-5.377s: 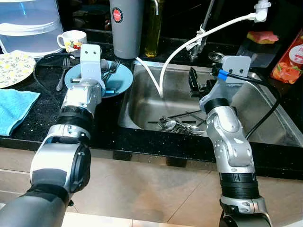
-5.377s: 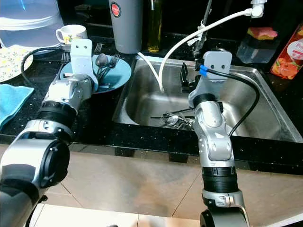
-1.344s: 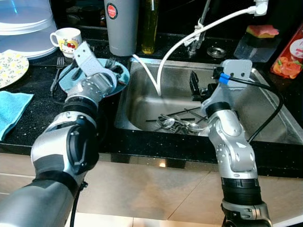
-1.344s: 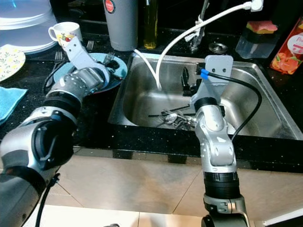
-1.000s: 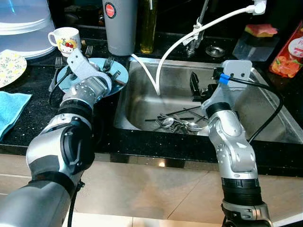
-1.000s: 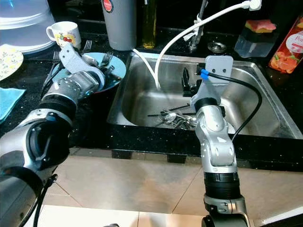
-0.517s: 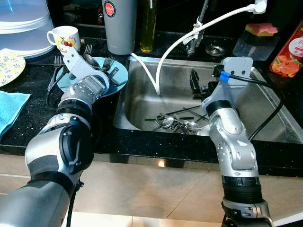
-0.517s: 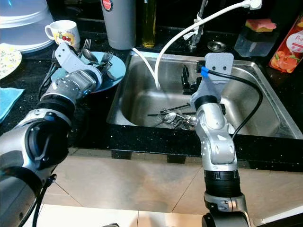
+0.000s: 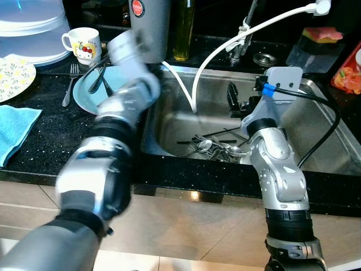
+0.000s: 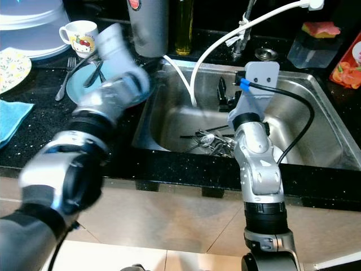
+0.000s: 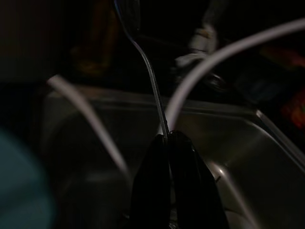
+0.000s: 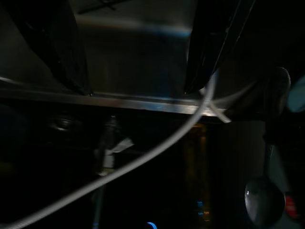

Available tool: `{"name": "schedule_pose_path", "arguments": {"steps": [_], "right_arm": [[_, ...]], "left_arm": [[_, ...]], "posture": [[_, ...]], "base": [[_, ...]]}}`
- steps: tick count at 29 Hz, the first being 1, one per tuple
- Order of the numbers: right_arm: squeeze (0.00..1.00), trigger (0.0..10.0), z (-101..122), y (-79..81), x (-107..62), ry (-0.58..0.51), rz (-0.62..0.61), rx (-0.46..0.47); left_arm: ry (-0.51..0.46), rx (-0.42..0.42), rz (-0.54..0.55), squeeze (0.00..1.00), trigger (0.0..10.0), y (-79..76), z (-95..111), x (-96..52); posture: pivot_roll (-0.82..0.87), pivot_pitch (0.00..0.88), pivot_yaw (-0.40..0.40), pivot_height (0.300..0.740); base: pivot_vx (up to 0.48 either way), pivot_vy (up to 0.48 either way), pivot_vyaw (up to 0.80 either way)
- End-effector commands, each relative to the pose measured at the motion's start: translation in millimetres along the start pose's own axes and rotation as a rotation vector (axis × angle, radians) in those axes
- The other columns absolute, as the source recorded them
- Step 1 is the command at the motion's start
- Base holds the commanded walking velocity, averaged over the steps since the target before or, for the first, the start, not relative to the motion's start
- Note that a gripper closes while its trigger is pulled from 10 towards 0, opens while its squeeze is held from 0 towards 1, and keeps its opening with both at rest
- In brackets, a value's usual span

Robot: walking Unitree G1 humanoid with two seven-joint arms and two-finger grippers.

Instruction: Kitchen organization

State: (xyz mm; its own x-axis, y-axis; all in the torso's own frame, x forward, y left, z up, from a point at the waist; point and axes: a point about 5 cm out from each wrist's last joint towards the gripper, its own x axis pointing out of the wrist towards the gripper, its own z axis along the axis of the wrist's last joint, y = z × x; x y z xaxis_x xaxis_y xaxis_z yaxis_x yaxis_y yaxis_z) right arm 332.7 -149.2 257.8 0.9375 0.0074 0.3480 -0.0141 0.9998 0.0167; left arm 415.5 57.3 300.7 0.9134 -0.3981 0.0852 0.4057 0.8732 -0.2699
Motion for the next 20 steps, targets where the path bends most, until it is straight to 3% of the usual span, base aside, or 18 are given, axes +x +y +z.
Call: {"name": "schedule_pose_path", "arguments": {"steps": [1, 8, 13, 20], "right_arm": [[0.00, 10.0, 0, -3.6, 0.4, 0.005, -0.010, -0.005], [0.00, 10.0, 0, -3.1, 0.8, 0.005, -0.008, -0.004], [0.00, 10.0, 0, -4.0, 0.7, 0.005, -0.009, -0.007], [0.00, 10.0, -1, -3.9, 0.9, 0.006, -0.008, -0.006]], "left_arm": [[-0.002, 0.030, 0.000, 0.00, 10.0, -0.2, 0, -0.7], [0.035, 0.043, 0.037, 0.00, 10.0, 7.2, -7, -0.6], [0.120, 0.294, 0.019, 0.00, 10.0, 3.4, -23, -4.4], [0.103, 0.333, 0.024, 0.00, 10.0, 3.7, -21, -5.3]], "posture": [[0.19, 0.091, -0.036, 0.740], [0.18, 0.092, -0.037, 0.740], [0.18, 0.094, -0.038, 0.740], [0.18, 0.094, -0.040, 0.740]], "base": [[0.000, 0.000, 0.00], [0.000, 0.000, 0.00], [0.000, 0.000, 0.00], [0.000, 0.000, 0.00]]}}
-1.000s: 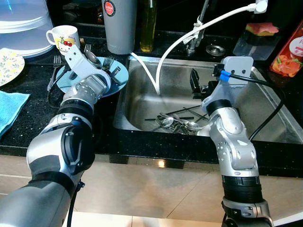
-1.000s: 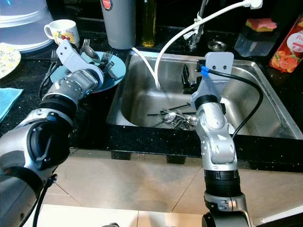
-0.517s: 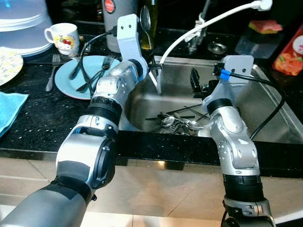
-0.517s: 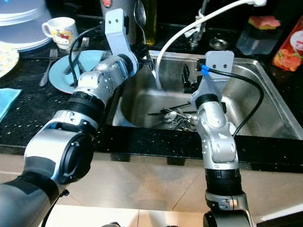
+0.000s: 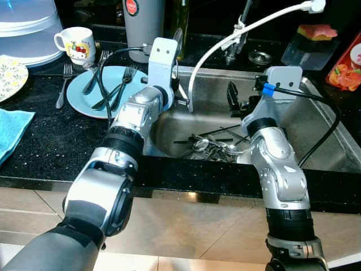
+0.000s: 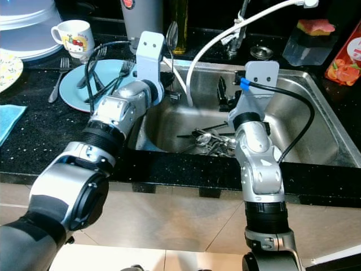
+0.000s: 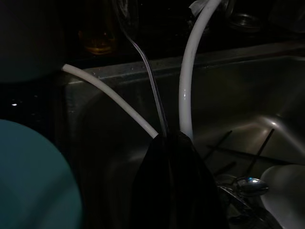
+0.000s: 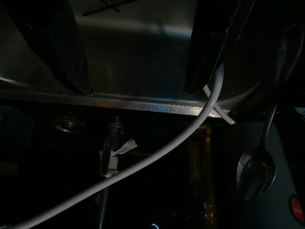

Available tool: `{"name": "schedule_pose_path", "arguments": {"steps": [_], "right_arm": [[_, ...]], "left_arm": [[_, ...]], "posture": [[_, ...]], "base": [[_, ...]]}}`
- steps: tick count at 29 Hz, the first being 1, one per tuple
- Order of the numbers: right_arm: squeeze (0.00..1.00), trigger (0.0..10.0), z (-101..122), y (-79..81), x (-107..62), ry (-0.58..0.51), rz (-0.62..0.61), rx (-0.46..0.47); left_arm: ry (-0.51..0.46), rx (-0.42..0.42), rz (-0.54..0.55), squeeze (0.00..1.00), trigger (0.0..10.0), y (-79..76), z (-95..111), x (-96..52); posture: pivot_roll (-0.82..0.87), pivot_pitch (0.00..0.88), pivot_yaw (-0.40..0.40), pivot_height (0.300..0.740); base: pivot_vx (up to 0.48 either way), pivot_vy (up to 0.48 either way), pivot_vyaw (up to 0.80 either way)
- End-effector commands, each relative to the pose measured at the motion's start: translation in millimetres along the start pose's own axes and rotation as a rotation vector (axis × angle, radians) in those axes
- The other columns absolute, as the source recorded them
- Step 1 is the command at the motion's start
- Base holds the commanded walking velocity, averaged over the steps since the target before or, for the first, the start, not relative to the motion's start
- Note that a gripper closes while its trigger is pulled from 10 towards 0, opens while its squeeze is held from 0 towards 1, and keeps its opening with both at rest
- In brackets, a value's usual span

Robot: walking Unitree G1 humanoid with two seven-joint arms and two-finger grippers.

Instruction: Kitchen organization

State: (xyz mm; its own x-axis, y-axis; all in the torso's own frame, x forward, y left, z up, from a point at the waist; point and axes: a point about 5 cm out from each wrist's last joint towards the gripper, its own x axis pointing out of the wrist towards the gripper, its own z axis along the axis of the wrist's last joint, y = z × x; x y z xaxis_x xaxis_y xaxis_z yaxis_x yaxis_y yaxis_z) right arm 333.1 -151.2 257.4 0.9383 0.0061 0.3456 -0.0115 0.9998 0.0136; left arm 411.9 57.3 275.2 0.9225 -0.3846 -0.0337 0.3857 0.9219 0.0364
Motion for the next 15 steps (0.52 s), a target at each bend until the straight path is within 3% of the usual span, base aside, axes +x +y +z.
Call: {"name": "schedule_pose_path", "arguments": {"steps": [1, 2, 5, 8, 11, 12, 13, 14, 15], "right_arm": [[0.00, 10.0, 0, -1.8, 0.7, 0.003, -0.006, -0.002], [0.00, 10.0, 0, -1.9, 0.8, 0.003, -0.007, -0.003], [0.00, 10.0, 0, -2.0, 0.8, 0.003, -0.007, -0.003], [0.00, 10.0, 0, -2.6, 0.8, 0.003, -0.008, -0.003], [0.00, 10.0, -1, -2.9, 0.9, 0.004, -0.008, -0.003], [0.00, 10.0, -1, -3.0, 1.1, 0.004, -0.008, -0.003], [0.00, 10.0, -1, -3.0, 1.1, 0.004, -0.008, -0.003], [0.00, 10.0, 0, -2.8, 1.3, 0.004, -0.007, -0.003], [0.00, 10.0, 0, -2.4, 1.5, 0.003, -0.006, -0.003]], "left_arm": [[-0.029, 0.053, -0.003, 0.00, 10.0, 0.0, 6, -0.9], [-0.050, 0.136, -0.006, 0.00, 10.0, -0.8, 9, -2.3], [-0.055, 0.164, -0.009, 0.00, 10.0, -1.6, 10, -3.3], [-0.080, 0.294, -0.064, 0.00, 10.0, -10.2, 11, -8.2], [-0.092, 0.321, -0.107, 0.02, 10.0, -16.7, 11, -11.1], [-0.098, 0.318, -0.125, 0.23, 10.0, -19.1, 11, -12.1], [-0.098, 0.318, -0.125, 0.23, 10.0, -19.1, 11, -12.1], [-0.100, 0.314, -0.134, 0.51, 10.0, -20.7, 11, -12.8], [-0.098, 0.309, -0.145, 1.00, 10.0, -22.2, 10, -13.4]], "posture": [[0.18, 0.094, -0.040, 0.740], [0.18, 0.093, -0.040, 0.740], [0.18, 0.093, -0.040, 0.740], [0.19, 0.092, -0.040, 0.740], [0.19, 0.092, -0.041, 0.740], [0.19, 0.092, -0.041, 0.740], [0.19, 0.092, -0.041, 0.740], [0.19, 0.091, -0.043, 0.740], [0.19, 0.091, -0.043, 0.740]], "base": [[0.000, 0.000, 0.00], [0.000, 0.000, 0.00], [0.000, 0.000, 0.00], [0.000, 0.000, 0.00], [0.000, 0.000, 0.00], [0.000, 0.000, 0.00], [0.000, 0.000, 0.00], [0.000, 0.000, 0.00], [0.000, 0.000, 0.00]]}}
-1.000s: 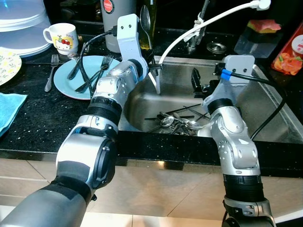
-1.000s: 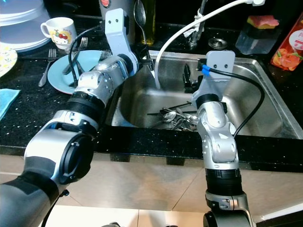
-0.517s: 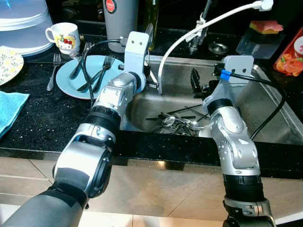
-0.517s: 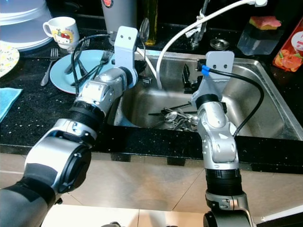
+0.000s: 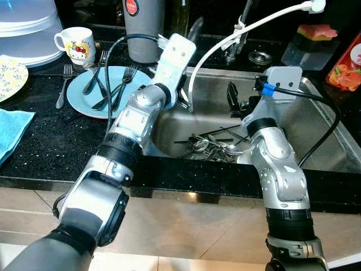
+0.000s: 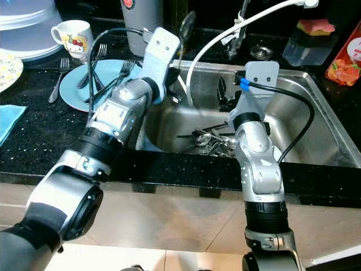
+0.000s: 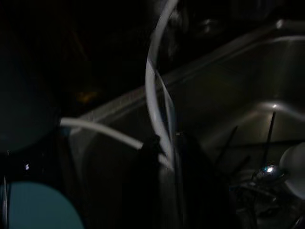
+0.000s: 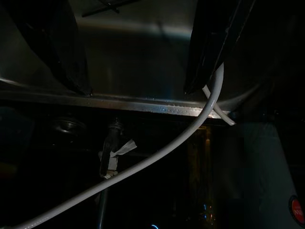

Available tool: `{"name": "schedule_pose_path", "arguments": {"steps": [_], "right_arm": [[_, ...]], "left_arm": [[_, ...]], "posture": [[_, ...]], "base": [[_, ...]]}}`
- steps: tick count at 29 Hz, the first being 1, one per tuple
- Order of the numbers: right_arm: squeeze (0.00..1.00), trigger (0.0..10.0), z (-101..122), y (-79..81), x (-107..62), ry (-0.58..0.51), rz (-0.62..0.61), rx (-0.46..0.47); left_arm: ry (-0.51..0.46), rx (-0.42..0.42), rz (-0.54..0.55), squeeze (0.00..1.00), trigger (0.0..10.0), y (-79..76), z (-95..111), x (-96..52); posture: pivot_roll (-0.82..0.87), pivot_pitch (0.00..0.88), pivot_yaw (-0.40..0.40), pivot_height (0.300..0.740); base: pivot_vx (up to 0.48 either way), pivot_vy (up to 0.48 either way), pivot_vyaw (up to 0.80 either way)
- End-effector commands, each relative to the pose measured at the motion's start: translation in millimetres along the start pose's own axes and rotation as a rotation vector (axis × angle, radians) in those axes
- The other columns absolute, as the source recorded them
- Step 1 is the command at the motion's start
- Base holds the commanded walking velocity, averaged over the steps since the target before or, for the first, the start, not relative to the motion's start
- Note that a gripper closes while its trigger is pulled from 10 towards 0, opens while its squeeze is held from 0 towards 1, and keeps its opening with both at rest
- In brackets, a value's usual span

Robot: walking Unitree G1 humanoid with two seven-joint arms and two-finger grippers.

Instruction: Kitchen organization

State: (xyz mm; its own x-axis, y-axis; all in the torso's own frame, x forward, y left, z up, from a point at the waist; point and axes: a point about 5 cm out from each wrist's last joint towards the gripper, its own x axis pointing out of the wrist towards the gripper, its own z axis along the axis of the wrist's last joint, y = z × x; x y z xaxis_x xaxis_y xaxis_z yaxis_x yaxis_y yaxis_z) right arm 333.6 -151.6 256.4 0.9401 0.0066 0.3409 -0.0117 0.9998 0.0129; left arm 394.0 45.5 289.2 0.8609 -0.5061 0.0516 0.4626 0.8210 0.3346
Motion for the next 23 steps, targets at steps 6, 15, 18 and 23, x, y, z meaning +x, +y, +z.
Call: {"name": "schedule_pose_path", "arguments": {"steps": [6, 15, 18, 23], "right_arm": [[0.00, 10.0, 1, -1.7, 1.6, -0.003, -0.006, -0.002], [0.00, 10.0, 1, -2.1, 1.2, -0.004, -0.007, -0.002], [0.00, 10.0, 0, -2.4, 1.2, -0.004, -0.008, -0.002], [0.00, 10.0, 0, -3.7, 0.3, -0.005, -0.013, -0.001]], "left_arm": [[-0.021, 0.073, -0.011, 0.88, 10.0, -4.9, 2, -5.1], [-0.033, 0.130, 0.056, 0.00, 10.0, 7.5, 11, -14.4], [-0.007, 0.243, 0.067, 0.00, 10.0, 16.0, 9, -20.8], [0.082, 0.287, 0.150, 0.00, 10.0, 38.2, -4, -38.3]], "posture": [[0.19, 0.088, -0.044, 0.740], [0.21, 0.087, -0.040, 0.740], [0.22, 0.088, -0.037, 0.740], [0.23, 0.081, -0.026, 0.740]], "base": [[0.000, 0.000, 0.00], [0.000, 0.000, 0.00], [0.000, 0.000, 0.00], [0.000, 0.000, 0.00]]}}
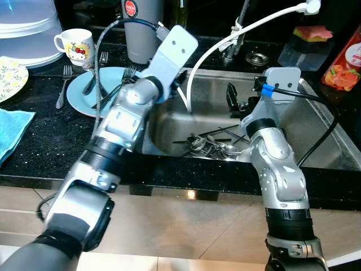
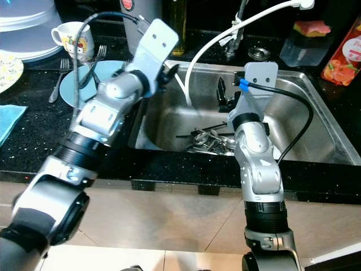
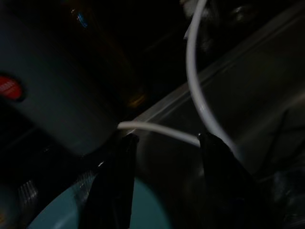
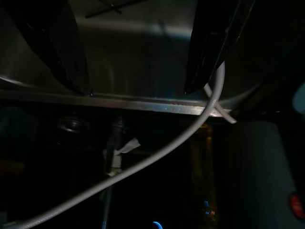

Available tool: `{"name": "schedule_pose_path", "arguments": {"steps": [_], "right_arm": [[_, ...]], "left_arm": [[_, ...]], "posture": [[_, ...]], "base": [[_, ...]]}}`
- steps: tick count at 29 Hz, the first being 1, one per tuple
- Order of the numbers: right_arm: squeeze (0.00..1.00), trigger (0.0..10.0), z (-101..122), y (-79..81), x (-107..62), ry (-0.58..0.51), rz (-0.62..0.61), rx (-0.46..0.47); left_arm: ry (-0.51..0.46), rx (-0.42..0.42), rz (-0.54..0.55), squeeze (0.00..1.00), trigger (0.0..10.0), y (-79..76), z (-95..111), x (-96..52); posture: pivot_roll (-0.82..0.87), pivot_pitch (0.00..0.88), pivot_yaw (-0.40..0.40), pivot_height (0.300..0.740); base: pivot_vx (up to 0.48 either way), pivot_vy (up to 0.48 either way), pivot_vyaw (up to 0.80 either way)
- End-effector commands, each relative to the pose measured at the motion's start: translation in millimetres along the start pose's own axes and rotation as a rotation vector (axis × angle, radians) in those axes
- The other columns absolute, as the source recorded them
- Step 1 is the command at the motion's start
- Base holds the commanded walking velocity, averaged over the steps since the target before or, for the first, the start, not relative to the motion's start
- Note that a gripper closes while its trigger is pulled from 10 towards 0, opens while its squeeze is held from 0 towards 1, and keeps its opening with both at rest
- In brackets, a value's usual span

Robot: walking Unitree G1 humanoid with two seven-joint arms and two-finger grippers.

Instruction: Kitchen organization

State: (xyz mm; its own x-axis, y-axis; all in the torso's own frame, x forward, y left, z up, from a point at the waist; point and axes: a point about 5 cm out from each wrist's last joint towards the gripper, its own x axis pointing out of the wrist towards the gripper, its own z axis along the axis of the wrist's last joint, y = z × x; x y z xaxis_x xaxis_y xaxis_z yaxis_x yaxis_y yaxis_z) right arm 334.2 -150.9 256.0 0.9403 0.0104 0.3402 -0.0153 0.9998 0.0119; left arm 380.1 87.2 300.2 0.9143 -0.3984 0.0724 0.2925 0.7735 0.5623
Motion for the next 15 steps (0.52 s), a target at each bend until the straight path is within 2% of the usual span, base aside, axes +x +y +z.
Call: {"name": "schedule_pose_path", "arguments": {"steps": [1, 7, 8, 9, 10, 12, 15], "right_arm": [[0.00, 10.0, 0, -4.8, -0.5, -0.005, -0.019, -0.001], [0.00, 10.0, -1, -3.9, -0.7, -0.003, -0.013, -0.001], [0.00, 10.0, 0, -3.3, -0.7, -0.004, -0.010, -0.001], [0.00, 10.0, 0, -3.3, -0.7, -0.004, -0.010, -0.001], [0.00, 10.0, 1, -3.9, -0.6, -0.007, -0.010, -0.002], [0.00, 10.0, 1, -4.3, -0.7, -0.007, -0.011, -0.002], [0.00, 10.0, 0, -3.8, -1.1, -0.003, -0.007, -0.003]], "left_arm": [[0.065, 0.021, 0.064, 0.00, 10.0, 11.8, -12, -8.7], [0.066, -0.004, 0.159, 0.00, 10.0, 26.2, -16, -18.3], [0.067, -0.043, 0.195, 0.00, 10.0, 31.3, -17, -21.0], [0.067, -0.043, 0.195, 0.00, 10.0, 31.3, -17, -21.0], [0.114, -0.147, 0.277, 0.00, 10.0, 43.8, -23, -25.8], [0.131, -0.174, 0.295, 0.00, 10.0, 46.6, -25, -27.2], [0.231, -0.224, 0.361, 0.00, 10.0, 57.7, -38, -34.0]], "posture": [[0.23, 0.081, -0.026, 0.740], [0.23, 0.073, -0.035, 0.740], [0.22, 0.069, -0.035, 0.740], [0.22, 0.069, -0.035, 0.740], [0.22, 0.067, -0.039, 0.740], [0.22, 0.067, -0.039, 0.740], [0.22, 0.065, -0.043, 0.740]], "base": [[0.000, 0.000, 0.00], [0.000, 0.000, 0.00], [0.000, 0.000, 0.00], [0.000, 0.000, 0.00], [0.000, 0.000, 0.00], [0.000, 0.000, 0.00], [0.000, 0.000, 0.00]]}}
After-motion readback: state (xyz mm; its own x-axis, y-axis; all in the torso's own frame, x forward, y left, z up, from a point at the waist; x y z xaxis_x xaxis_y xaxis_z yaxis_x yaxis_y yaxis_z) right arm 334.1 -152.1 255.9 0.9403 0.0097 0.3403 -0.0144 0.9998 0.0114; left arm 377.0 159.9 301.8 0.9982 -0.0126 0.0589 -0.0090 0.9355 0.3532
